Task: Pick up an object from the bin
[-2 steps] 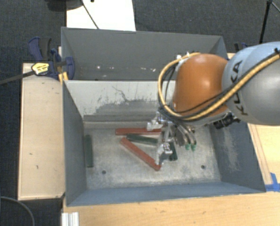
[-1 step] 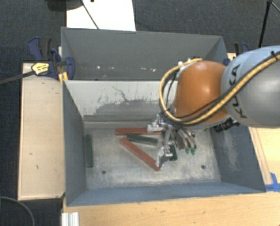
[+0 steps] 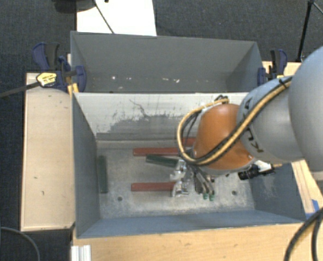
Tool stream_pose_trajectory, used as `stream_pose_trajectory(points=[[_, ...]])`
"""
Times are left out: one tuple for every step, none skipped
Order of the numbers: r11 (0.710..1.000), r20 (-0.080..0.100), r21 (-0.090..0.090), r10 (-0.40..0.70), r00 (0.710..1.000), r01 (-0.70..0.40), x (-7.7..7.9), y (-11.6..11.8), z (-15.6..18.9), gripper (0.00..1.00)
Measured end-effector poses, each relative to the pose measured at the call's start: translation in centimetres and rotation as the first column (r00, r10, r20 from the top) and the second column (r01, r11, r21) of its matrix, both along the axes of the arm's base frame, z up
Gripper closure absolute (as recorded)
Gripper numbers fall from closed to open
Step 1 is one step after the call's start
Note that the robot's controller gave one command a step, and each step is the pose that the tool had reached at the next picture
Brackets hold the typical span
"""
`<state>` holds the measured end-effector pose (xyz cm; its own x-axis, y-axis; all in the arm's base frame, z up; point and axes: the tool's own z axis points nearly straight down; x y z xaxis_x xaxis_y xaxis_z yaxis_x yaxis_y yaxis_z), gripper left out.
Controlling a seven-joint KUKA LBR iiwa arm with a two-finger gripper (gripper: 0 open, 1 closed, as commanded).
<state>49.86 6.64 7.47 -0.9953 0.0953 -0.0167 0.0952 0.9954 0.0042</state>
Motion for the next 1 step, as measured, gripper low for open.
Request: stream_pose_trajectory(points=[[1.000,0.000,0.000,0.000,1.000,0.000,0.00,0.00,0.00,1.00]])
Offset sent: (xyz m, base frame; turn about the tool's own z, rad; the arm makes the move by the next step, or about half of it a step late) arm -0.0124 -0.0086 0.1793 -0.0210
